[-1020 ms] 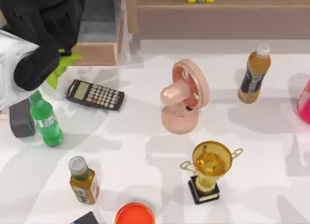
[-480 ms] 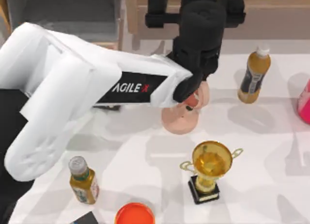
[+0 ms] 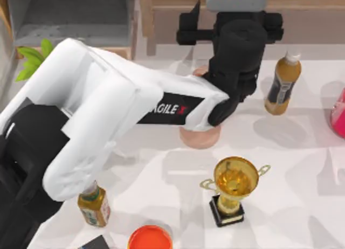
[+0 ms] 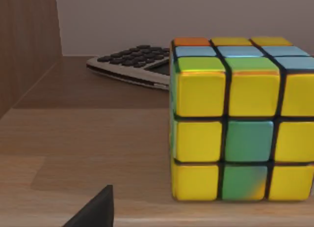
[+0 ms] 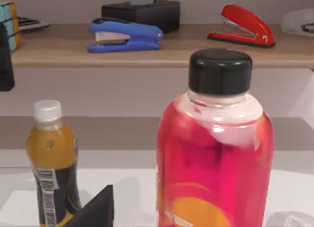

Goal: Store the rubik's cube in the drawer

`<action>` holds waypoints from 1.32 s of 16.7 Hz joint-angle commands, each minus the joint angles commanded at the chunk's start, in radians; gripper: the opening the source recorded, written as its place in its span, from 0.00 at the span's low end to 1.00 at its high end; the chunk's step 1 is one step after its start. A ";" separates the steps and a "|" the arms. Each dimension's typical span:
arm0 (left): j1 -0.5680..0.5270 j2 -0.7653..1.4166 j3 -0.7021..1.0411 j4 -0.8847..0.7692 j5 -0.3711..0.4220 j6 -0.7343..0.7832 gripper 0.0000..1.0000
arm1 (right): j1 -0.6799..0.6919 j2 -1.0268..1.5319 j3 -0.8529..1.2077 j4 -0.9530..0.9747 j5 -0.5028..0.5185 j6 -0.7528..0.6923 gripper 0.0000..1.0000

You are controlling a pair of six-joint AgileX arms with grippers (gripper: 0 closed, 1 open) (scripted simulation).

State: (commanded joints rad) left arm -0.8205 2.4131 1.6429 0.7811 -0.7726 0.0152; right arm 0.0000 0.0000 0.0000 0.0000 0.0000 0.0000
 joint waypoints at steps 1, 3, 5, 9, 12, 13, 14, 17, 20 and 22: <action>0.005 -0.001 -0.005 -0.002 0.002 0.000 1.00 | 0.000 0.000 0.000 0.000 0.000 0.000 1.00; 0.005 0.000 0.006 -0.009 0.004 0.000 1.00 | 0.000 0.000 0.000 0.000 0.000 0.000 1.00; 0.012 0.007 0.043 -0.035 0.012 0.000 1.00 | 0.000 0.000 0.000 0.000 0.000 0.000 1.00; 0.040 0.053 0.165 -0.112 0.041 0.001 1.00 | 0.000 0.000 0.000 0.000 0.000 0.000 1.00; 0.064 0.110 0.263 -0.151 0.064 0.000 1.00 | 0.000 0.000 0.000 0.000 0.000 0.000 1.00; 0.070 0.130 0.289 -0.157 0.070 -0.001 1.00 | 0.000 0.000 0.000 0.000 0.000 0.000 1.00; 0.074 0.148 0.308 -0.160 0.074 -0.002 1.00 | 0.000 0.000 0.000 0.000 0.000 0.000 1.00; 0.076 0.168 0.324 -0.160 0.077 -0.004 1.00 | 0.000 0.000 0.000 0.000 0.000 0.000 1.00; 0.076 0.168 0.324 -0.160 0.077 -0.004 0.92 | 0.000 0.000 0.000 0.000 0.000 0.000 1.00; 0.076 0.168 0.324 -0.160 0.077 -0.004 0.77 | 0.000 0.000 0.000 0.000 0.000 0.000 1.00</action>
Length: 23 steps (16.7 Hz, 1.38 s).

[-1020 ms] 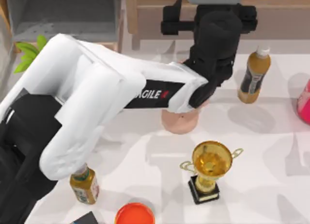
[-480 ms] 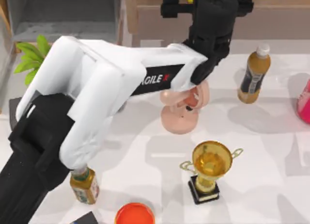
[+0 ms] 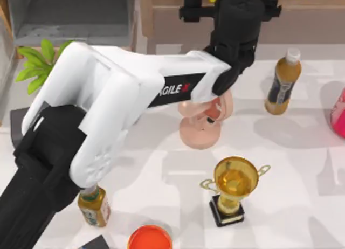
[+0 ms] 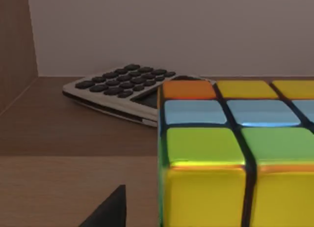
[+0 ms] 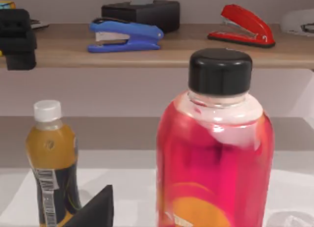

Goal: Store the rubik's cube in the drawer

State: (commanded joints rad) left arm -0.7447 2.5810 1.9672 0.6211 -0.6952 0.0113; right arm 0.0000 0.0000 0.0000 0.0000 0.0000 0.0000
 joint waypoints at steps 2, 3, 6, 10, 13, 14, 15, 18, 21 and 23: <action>0.000 0.000 0.000 0.000 0.000 0.000 0.62 | 0.000 0.000 0.000 0.000 0.000 0.000 1.00; 0.000 0.000 0.000 0.000 0.000 0.000 0.55 | 0.000 0.000 0.000 0.000 0.000 0.000 1.00; 0.000 0.000 0.000 0.000 0.000 0.000 0.32 | 0.000 0.000 0.000 0.000 0.000 0.000 1.00; 0.000 0.000 0.000 0.000 0.000 0.000 0.02 | 0.000 0.000 0.000 0.000 0.000 0.000 1.00; 0.000 0.000 0.000 0.000 0.000 0.000 0.00 | 0.000 0.000 0.000 0.000 0.000 0.000 1.00; 0.000 0.000 0.000 0.000 0.000 0.000 0.00 | 0.000 0.000 0.000 0.000 0.000 0.000 1.00; 0.000 0.000 0.000 0.000 0.000 0.000 0.00 | 0.000 0.000 0.000 0.000 0.000 0.000 1.00; 0.000 0.000 0.000 0.000 0.000 0.000 0.00 | 0.000 0.000 0.000 0.000 0.000 0.000 1.00; -0.005 -0.015 -0.007 -0.003 -0.001 0.001 0.00 | 0.000 0.000 0.000 0.000 0.000 0.000 1.00; -0.010 -0.043 -0.034 -0.015 -0.006 0.002 0.00 | 0.000 0.000 0.000 0.000 0.000 0.000 1.00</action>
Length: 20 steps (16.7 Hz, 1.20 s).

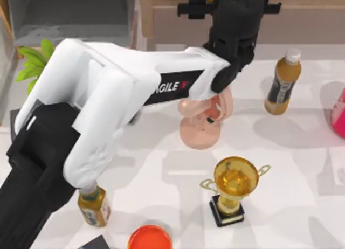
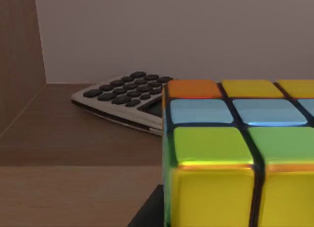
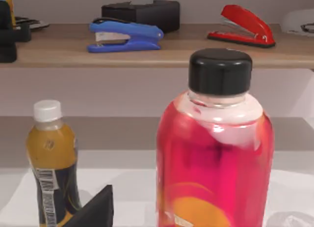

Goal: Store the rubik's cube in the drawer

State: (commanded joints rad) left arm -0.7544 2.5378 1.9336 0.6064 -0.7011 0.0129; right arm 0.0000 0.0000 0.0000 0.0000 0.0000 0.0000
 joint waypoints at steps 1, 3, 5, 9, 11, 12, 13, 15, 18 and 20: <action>-0.004 -0.013 -0.018 -0.005 -0.003 0.000 0.00 | 0.000 0.000 0.000 0.000 0.000 0.000 1.00; -0.013 -0.034 -0.051 -0.005 -0.009 0.002 0.00 | 0.000 0.000 0.000 0.000 0.000 0.000 1.00; -0.018 -0.049 -0.066 0.011 -0.016 0.003 0.00 | 0.000 0.000 0.000 0.000 0.000 0.000 1.00; -0.019 -0.055 -0.066 0.020 -0.019 0.002 0.00 | 0.000 0.000 0.000 0.000 0.000 0.000 1.00; -0.013 -0.050 -0.064 0.018 -0.019 0.004 0.00 | 0.000 0.000 0.000 0.000 0.000 0.000 1.00; -0.013 -0.054 -0.060 0.009 -0.014 0.002 0.00 | 0.000 0.000 0.000 0.000 0.000 0.000 1.00; -0.014 -0.064 -0.053 -0.008 -0.006 -0.002 0.00 | 0.000 0.000 0.000 0.000 0.000 0.000 1.00; -0.018 -0.097 -0.028 -0.078 0.027 -0.014 0.00 | 0.000 0.000 0.000 0.000 0.000 0.000 1.00; -0.025 -0.168 0.033 -0.260 0.105 -0.038 0.00 | 0.000 0.000 0.000 0.000 0.000 0.000 1.00; -0.027 -0.220 0.084 -0.436 0.172 -0.052 0.00 | 0.000 0.000 0.000 0.000 0.000 0.000 1.00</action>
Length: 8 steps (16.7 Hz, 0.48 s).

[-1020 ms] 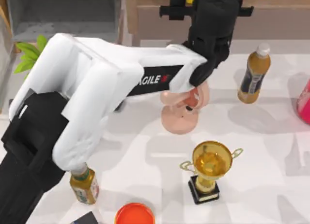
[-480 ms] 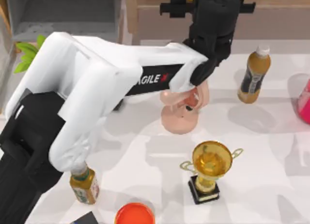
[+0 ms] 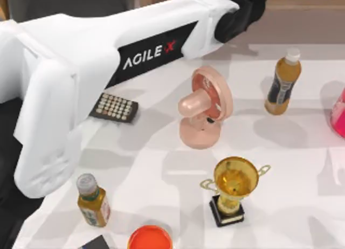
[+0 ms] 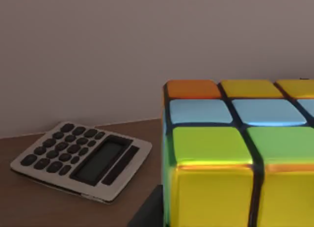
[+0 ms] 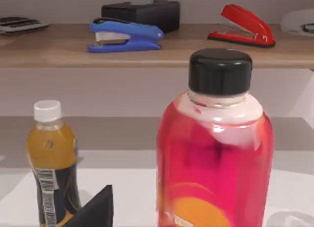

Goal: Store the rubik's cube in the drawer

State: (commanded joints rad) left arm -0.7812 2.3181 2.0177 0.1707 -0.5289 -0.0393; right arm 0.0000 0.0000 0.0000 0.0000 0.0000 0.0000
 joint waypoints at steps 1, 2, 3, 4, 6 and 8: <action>0.001 -0.025 0.027 -0.101 0.036 -0.006 0.00 | 0.000 0.000 0.000 0.000 0.000 0.000 1.00; 0.004 -0.048 0.054 -0.213 0.074 -0.011 0.00 | 0.000 0.000 0.000 0.000 0.000 0.000 1.00; 0.010 -0.068 0.082 -0.332 0.113 -0.014 0.00 | 0.000 0.000 0.000 0.000 0.000 0.000 1.00; 0.019 -0.086 0.111 -0.455 0.152 -0.015 0.00 | 0.000 0.000 0.000 0.000 0.000 0.000 1.00; 0.049 -0.113 0.172 -0.710 0.229 -0.012 0.00 | 0.000 0.000 0.000 0.000 0.000 0.000 1.00; 0.098 -0.127 0.237 -0.963 0.300 0.001 0.00 | 0.000 0.000 0.000 0.000 0.000 0.000 1.00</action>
State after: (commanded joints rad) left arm -0.6833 2.1913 2.2550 -0.7923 -0.2287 -0.0381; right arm 0.0000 0.0000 0.0000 0.0000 0.0000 0.0000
